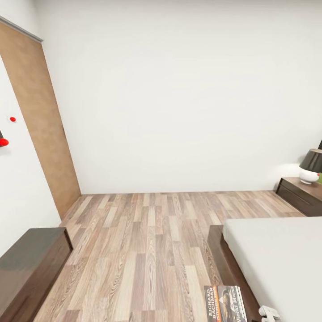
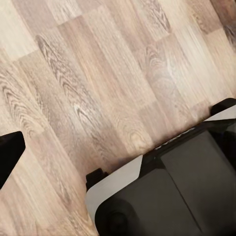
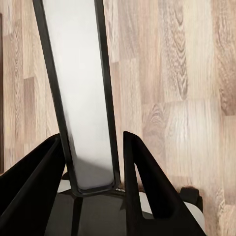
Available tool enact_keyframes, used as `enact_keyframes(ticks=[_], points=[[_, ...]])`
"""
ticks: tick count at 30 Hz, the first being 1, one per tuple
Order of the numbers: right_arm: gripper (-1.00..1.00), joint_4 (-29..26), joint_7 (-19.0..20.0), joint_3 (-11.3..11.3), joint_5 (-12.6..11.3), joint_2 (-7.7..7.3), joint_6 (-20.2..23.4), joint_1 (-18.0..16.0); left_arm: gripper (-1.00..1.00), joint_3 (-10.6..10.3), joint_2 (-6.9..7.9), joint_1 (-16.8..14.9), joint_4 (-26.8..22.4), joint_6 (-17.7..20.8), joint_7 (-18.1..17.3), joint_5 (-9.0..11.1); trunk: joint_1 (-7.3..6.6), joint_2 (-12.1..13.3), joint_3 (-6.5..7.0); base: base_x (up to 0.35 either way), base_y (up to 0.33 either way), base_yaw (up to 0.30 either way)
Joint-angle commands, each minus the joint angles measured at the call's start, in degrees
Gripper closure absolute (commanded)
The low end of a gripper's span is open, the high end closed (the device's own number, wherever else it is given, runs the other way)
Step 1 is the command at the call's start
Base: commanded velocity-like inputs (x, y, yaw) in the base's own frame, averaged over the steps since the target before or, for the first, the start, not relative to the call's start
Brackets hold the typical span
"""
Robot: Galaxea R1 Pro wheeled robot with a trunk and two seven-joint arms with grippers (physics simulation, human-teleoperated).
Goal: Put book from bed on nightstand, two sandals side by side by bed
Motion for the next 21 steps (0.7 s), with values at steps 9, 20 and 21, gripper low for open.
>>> enact_keyframes(ticks=[9,20,21], points=[[1.0,0.11,0.25,0.17,-0.69,-0.01,0.32,-0.1,-1.0,0.48,0.02,-0.05,-0.01,-0.19,-0.16,-0.56,0.07,-0.12,-0.12,0.325,0.0,0.0],[1.0,0.11,0.25,0.17,-0.69,0.0,0.3,-0.13,-1.0,0.51,0.03,-0.05,0.0,-0.19,-0.16,-0.56,0.07,-0.12,-0.12,0.325,0.0,0.0],[1.0,0.11,0.25,0.17,-0.69,0.0,0.3,-0.13,-1.0,0.5,0.03,-0.05,0.0,-0.19,-0.16,-0.56,0.07,-0.12,-0.12,0.325,0.0,0.0]])
